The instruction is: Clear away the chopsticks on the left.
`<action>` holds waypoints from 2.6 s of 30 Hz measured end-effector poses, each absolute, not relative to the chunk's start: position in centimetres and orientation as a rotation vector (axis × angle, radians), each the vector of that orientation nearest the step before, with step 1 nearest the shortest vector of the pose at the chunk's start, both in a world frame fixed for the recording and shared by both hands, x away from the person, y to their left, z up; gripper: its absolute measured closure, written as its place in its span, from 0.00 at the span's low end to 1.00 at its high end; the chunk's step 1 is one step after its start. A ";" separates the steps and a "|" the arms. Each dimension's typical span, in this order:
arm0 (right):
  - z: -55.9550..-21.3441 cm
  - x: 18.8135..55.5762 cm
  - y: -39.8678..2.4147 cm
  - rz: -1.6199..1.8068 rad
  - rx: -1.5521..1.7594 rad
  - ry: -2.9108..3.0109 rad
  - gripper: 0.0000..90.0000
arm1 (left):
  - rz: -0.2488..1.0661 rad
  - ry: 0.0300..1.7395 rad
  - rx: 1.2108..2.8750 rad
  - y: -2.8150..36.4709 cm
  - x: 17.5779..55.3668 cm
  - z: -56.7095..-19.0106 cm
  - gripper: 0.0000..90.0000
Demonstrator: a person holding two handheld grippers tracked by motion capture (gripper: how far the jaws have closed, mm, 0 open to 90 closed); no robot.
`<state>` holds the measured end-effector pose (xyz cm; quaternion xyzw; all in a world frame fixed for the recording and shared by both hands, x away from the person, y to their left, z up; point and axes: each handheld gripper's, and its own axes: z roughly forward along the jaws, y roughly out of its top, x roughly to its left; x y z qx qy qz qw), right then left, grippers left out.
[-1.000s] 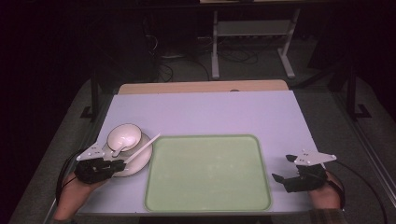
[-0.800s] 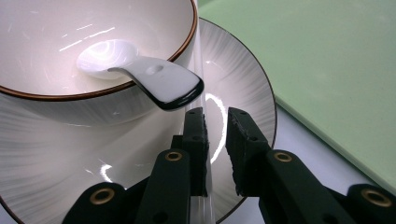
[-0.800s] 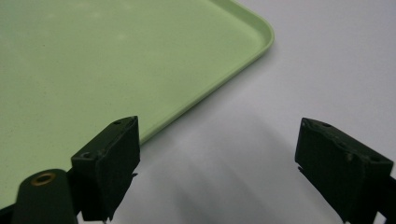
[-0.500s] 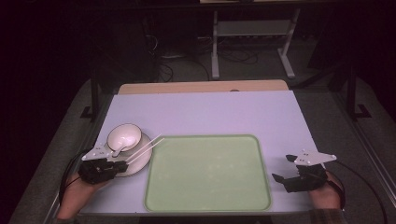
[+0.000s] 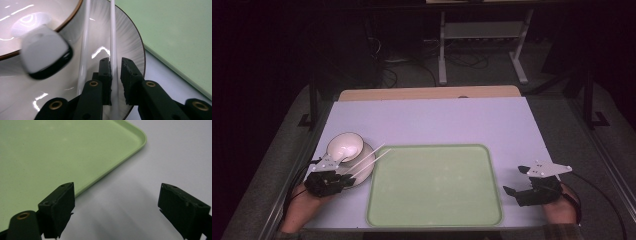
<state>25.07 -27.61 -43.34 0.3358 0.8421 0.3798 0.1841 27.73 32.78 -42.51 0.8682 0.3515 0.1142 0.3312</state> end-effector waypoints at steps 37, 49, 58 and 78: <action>-43.2 25.0 -27.8 1.075 0.956 2.364 0.15 | 0.286 0.937 2.175 33.0 27.5 -41.4 0.93; -43.2 25.0 -27.9 1.077 0.957 2.361 0.15 | 0.294 0.912 2.116 32.6 27.1 -40.5 0.93; -43.2 25.0 -27.9 1.080 0.959 2.358 0.15 | 0.286 0.896 2.091 31.5 26.8 -39.9 0.93; -43.1 24.9 -27.9 1.081 0.956 2.350 0.15 | 0.227 0.819 2.104 27.1 26.8 -39.5 0.93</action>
